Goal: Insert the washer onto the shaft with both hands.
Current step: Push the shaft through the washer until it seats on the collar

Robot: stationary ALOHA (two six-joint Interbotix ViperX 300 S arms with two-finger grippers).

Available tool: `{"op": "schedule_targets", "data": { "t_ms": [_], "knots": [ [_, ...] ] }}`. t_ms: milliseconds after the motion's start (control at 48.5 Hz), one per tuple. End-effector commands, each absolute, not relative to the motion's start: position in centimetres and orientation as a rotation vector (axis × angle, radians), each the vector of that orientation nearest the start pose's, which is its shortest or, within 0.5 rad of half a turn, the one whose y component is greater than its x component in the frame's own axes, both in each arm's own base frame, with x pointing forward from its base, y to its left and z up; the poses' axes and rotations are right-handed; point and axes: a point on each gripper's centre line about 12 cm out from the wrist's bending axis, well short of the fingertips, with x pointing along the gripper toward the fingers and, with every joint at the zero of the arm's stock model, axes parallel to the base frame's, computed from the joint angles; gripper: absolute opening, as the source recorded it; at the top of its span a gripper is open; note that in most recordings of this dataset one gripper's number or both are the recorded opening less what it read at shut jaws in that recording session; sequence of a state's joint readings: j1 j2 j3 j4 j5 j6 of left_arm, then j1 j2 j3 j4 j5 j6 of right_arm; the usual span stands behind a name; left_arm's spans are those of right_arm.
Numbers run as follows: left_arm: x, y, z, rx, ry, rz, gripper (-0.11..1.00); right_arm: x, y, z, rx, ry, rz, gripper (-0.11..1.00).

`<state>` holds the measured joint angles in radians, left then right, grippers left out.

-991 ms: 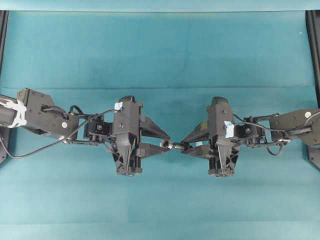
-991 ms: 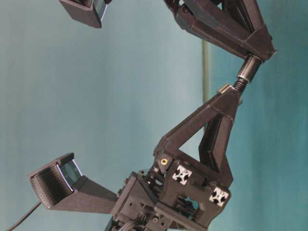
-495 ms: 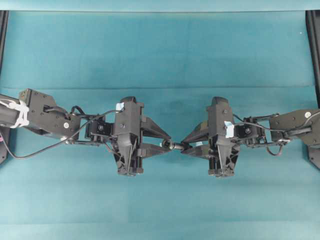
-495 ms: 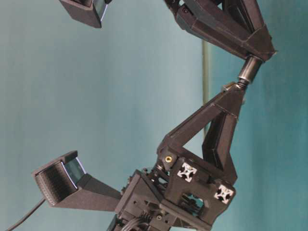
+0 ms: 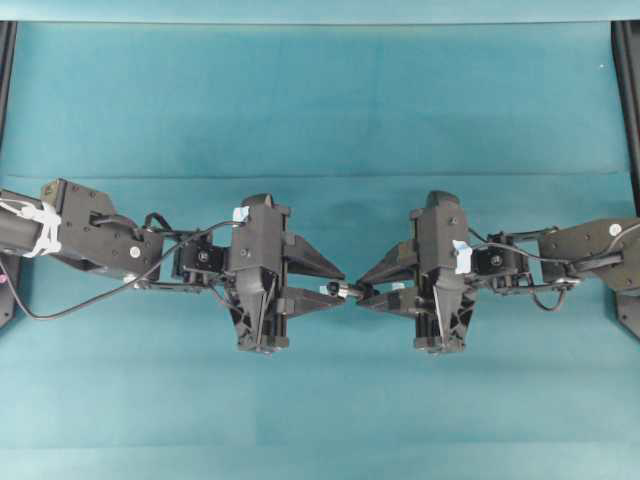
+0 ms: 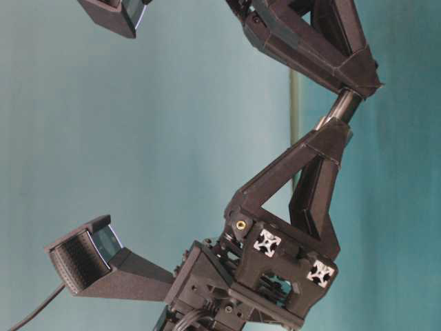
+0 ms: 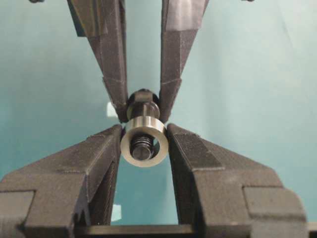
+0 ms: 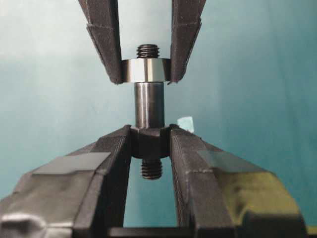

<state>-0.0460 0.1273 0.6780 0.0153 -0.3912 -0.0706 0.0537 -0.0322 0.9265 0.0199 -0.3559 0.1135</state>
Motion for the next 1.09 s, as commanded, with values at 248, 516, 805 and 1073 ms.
{"op": "schedule_targets", "data": {
  "t_ms": [248,516,805,1073],
  "knots": [
    [42.7,-2.4,16.2,-0.046,0.376,-0.049,0.36,34.7,1.6,14.5,0.117,0.497,0.006,0.00],
    [43.2,-2.6,15.9,-0.044,0.393,-0.053,0.36,34.7,1.6,14.4,0.117,0.499,0.006,0.00],
    [43.2,-2.7,15.8,-0.042,0.402,-0.054,0.36,34.7,1.5,14.5,0.119,0.497,0.003,0.00],
    [43.2,-2.7,15.8,-0.043,0.402,-0.054,0.36,34.7,1.5,14.5,0.116,0.499,0.005,0.00]
  ]
}}
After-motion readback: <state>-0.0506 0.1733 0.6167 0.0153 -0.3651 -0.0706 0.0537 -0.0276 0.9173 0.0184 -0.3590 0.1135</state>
